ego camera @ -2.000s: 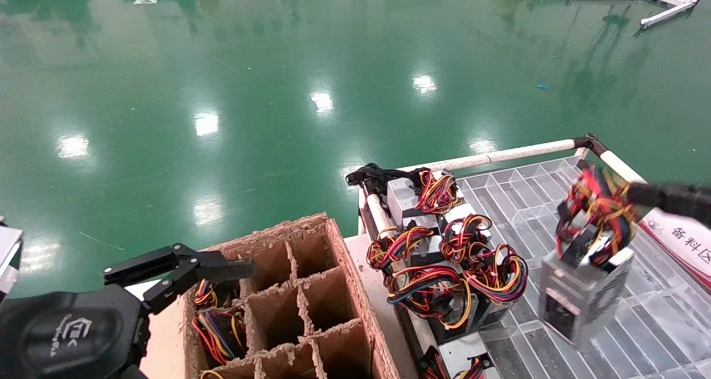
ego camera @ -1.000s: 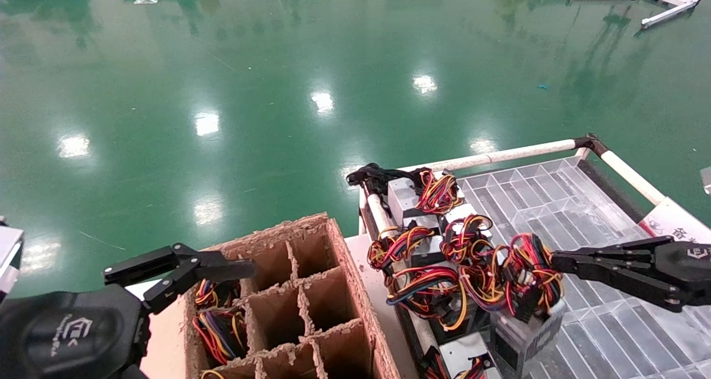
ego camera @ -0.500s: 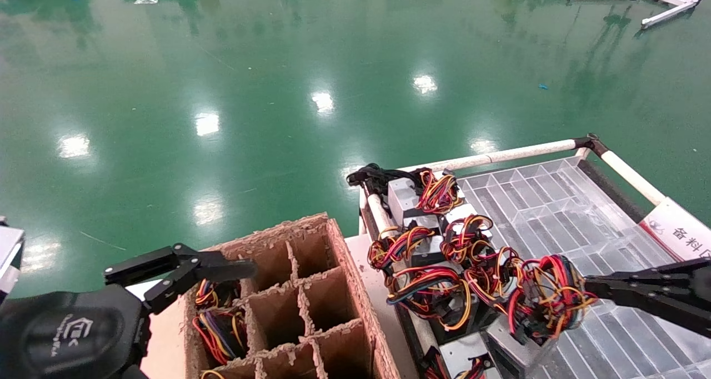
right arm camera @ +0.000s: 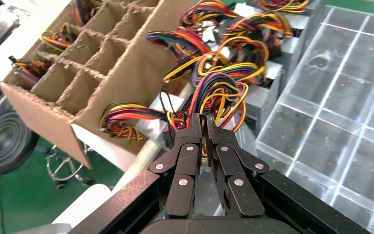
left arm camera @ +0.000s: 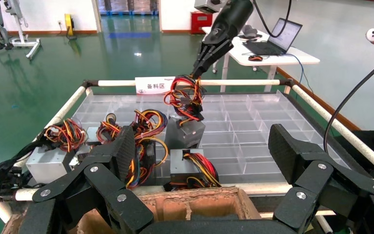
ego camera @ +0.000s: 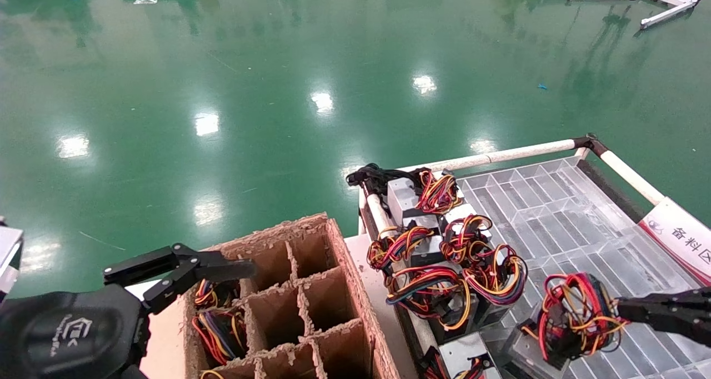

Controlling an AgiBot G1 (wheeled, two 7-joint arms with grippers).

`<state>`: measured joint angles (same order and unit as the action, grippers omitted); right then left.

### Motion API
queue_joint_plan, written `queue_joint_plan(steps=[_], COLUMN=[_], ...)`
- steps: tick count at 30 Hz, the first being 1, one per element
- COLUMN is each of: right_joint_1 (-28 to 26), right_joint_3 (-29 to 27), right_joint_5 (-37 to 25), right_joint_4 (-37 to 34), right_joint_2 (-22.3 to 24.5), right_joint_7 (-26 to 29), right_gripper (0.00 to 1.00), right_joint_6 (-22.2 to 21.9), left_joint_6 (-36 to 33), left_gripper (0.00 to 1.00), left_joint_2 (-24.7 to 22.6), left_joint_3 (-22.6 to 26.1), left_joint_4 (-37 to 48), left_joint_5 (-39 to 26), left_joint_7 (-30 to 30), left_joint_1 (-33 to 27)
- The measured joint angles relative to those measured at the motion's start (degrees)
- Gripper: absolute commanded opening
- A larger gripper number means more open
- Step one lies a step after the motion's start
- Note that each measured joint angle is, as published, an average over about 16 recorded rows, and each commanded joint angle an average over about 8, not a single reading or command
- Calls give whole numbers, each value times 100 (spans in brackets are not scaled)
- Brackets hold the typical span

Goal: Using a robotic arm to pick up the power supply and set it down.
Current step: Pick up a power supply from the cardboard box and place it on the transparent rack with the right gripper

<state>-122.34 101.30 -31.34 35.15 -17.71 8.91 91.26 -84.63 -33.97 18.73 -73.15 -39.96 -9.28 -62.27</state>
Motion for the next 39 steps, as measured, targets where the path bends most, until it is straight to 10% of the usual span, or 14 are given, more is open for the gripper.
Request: queue_joint_plan(steps=[39], right_joint_1=[-1005], right_joint_3=[988], right_joint_5=[-377], right_joint_4=[238], right_joint_2=[390], right_joint_7=[332], right_gripper=[0], right_joint_6=[-4], left_joint_6=[2], left_gripper=[100], left_joint_2=[2], left_joint_3=[6], left_joint_4=[0], left_joint_5=[4], left_joint_7=[3], left_joint_1=[-1])
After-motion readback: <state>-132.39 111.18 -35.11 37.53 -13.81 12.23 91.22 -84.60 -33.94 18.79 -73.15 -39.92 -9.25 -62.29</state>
